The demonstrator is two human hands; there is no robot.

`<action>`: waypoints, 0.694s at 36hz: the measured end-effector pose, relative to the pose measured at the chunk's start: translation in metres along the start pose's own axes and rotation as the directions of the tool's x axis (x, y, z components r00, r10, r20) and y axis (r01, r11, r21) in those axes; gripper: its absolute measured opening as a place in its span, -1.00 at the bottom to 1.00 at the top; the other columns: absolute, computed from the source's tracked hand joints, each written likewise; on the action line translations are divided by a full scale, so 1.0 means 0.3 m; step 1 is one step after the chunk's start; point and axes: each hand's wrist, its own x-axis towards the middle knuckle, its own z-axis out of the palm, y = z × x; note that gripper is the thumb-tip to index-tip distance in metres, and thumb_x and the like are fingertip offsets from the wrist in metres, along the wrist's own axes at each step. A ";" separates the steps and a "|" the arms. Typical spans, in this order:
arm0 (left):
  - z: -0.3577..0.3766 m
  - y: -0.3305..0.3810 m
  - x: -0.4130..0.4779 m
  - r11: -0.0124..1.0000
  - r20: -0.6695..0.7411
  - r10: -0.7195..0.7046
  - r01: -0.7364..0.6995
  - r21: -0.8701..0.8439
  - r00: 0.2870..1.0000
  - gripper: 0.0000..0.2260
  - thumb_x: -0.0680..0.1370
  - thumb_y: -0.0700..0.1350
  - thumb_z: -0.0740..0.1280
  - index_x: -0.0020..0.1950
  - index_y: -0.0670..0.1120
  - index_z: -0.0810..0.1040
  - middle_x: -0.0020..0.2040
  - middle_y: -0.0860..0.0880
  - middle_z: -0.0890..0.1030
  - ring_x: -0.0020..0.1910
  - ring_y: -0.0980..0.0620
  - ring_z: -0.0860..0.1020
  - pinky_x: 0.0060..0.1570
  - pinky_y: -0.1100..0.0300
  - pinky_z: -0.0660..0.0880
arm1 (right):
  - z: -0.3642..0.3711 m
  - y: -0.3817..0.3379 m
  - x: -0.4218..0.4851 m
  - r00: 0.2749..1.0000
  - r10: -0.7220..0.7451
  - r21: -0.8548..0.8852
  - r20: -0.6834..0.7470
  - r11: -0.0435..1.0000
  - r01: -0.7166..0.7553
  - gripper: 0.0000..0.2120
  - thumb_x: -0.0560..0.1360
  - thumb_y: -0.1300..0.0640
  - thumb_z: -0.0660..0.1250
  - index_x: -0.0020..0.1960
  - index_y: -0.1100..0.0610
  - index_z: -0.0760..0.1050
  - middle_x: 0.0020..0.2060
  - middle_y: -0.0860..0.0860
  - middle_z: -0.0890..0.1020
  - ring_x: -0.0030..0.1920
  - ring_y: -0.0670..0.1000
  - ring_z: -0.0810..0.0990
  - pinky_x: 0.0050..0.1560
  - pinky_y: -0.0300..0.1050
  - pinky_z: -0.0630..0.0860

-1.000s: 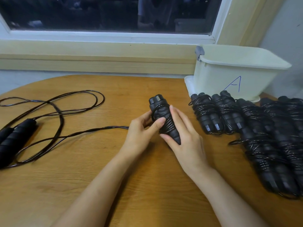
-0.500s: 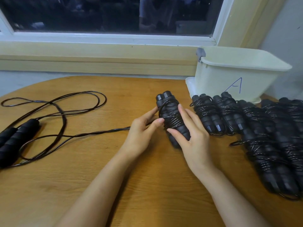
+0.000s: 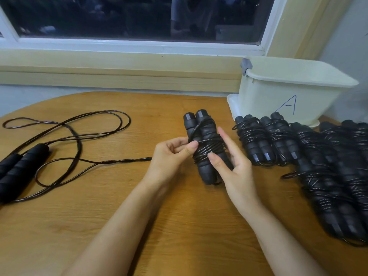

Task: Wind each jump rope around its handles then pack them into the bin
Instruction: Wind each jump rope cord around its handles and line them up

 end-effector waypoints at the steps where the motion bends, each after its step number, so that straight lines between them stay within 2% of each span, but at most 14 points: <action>1: 0.001 -0.001 0.001 1.000 -0.019 -0.006 0.006 -0.012 1.000 -0.71 0.46 -0.14 0.41 0.13 -0.26 0.62 -0.09 -0.06 0.73 -0.10 0.11 0.68 -0.10 0.36 0.54 | -0.002 0.007 0.004 1.000 -0.018 -0.060 -0.005 0.998 0.018 -0.43 0.52 -0.02 0.40 0.49 -0.04 0.33 0.37 -0.21 0.47 0.40 -0.21 0.41 0.39 -0.21 0.38; 3: 0.003 -0.003 0.004 0.999 -0.061 -0.014 0.012 -0.036 0.998 -0.53 0.34 -0.06 0.47 0.18 -0.27 0.60 -0.05 -0.11 0.72 -0.06 0.05 0.69 0.00 0.28 0.57 | -0.009 0.022 0.011 0.997 -0.067 -0.183 -0.022 0.981 0.062 -0.42 0.52 -0.08 0.37 0.49 -0.02 0.34 0.40 -0.24 0.41 0.42 -0.26 0.34 0.39 -0.30 0.33; 5: 0.005 -0.002 0.005 0.998 -0.104 -0.027 0.021 -0.060 0.994 -0.45 0.28 -0.04 0.50 0.20 -0.28 0.58 -0.04 -0.15 0.72 -0.05 0.00 0.69 0.07 0.20 0.59 | -0.015 0.031 0.009 0.994 -0.105 -0.231 -0.029 0.968 0.096 -0.46 0.51 -0.02 0.37 0.47 0.01 0.38 0.38 -0.30 0.39 0.41 -0.27 0.33 0.37 -0.28 0.36; 7: 0.010 0.001 0.003 0.997 -0.126 -0.035 0.026 -0.077 0.991 -0.51 0.27 -0.07 0.50 0.13 -0.26 0.61 -0.08 -0.14 0.72 -0.10 0.01 0.69 0.01 0.20 0.59 | -0.014 0.036 0.004 0.987 -0.159 -0.275 -0.033 0.951 0.144 -0.51 0.53 0.09 0.34 0.45 0.02 0.41 0.37 -0.23 0.45 0.40 -0.24 0.38 0.35 -0.26 0.40; 10: 0.018 -0.002 -0.001 0.997 -0.163 -0.034 0.024 -0.068 0.986 -0.59 0.26 -0.06 0.52 0.04 -0.22 0.64 -0.13 -0.11 0.73 -0.14 0.01 0.69 -0.02 0.19 0.58 | -0.005 0.039 0.001 0.978 -0.207 -0.366 -0.016 0.912 0.187 -0.56 0.57 0.10 0.30 0.44 0.01 0.41 0.43 -0.04 0.46 0.43 -0.17 0.38 0.36 -0.40 0.29; 12: 0.020 -0.004 -0.002 0.997 -0.198 -0.036 0.023 -0.068 0.979 -0.57 0.23 -0.04 0.53 0.03 -0.20 0.64 -0.15 -0.09 0.73 -0.14 0.02 0.69 -0.02 0.19 0.58 | 0.001 0.042 0.000 0.982 -0.185 -0.417 0.025 0.891 0.178 -0.54 0.59 -0.01 0.24 0.48 -0.02 0.34 0.47 -0.03 0.41 0.47 -0.13 0.34 0.37 -0.45 0.21; 15: 0.026 -0.003 -0.005 0.997 -0.225 -0.060 0.048 -0.058 0.972 -0.53 0.20 0.01 0.55 0.02 -0.20 0.64 -0.15 -0.12 0.72 -0.11 -0.10 0.70 0.06 -0.02 0.60 | 0.009 0.040 -0.007 0.988 -0.134 -0.495 0.071 0.855 0.152 -0.40 0.55 -0.20 0.19 0.54 -0.05 0.24 0.52 -0.08 0.30 0.51 -0.14 0.24 0.38 -0.50 0.12; 18: 0.031 -0.004 -0.010 0.997 -0.231 -0.070 0.064 -0.032 0.970 -0.52 0.20 0.02 0.56 0.02 -0.21 0.64 -0.17 -0.13 0.72 -0.13 -0.15 0.70 0.06 -0.13 0.60 | 0.015 0.040 -0.010 0.987 -0.130 -0.553 0.094 0.818 0.160 -0.30 0.53 -0.27 0.18 0.58 0.00 0.17 0.54 -0.12 0.25 0.52 -0.17 0.21 0.38 -0.42 0.15; 20: 0.033 -0.002 -0.013 0.997 -0.224 -0.074 0.071 -0.024 0.972 -0.52 0.20 0.01 0.56 0.02 -0.21 0.64 -0.18 -0.13 0.72 -0.15 -0.15 0.70 0.04 -0.14 0.61 | 0.013 0.040 -0.009 0.989 -0.105 -0.568 0.107 0.810 0.147 -0.28 0.53 -0.29 0.16 0.59 0.00 0.14 0.54 -0.14 0.24 0.52 -0.18 0.21 0.36 -0.36 0.19; 22: 0.031 -0.001 -0.013 0.997 -0.204 -0.073 0.076 0.007 0.976 -0.57 0.22 -0.01 0.56 0.00 -0.18 0.65 -0.20 -0.12 0.72 -0.16 -0.13 0.71 0.02 -0.08 0.62 | 0.010 0.040 -0.008 0.990 -0.088 -0.596 0.111 0.791 0.138 -0.27 0.53 -0.30 0.13 0.60 0.01 0.11 0.55 -0.13 0.23 0.52 -0.18 0.21 0.34 -0.39 0.19; 25: 0.025 0.006 -0.013 0.998 -0.140 -0.051 0.057 0.040 0.989 -0.74 0.31 -0.10 0.53 -0.03 -0.10 0.65 -0.21 -0.06 0.73 -0.19 -0.01 0.71 -0.07 0.13 0.62 | 0.006 0.038 -0.005 0.992 -0.054 -0.591 0.110 0.799 0.109 -0.26 0.55 -0.29 0.13 0.61 0.00 0.04 0.57 -0.11 0.18 0.53 -0.19 0.15 0.32 -0.51 0.10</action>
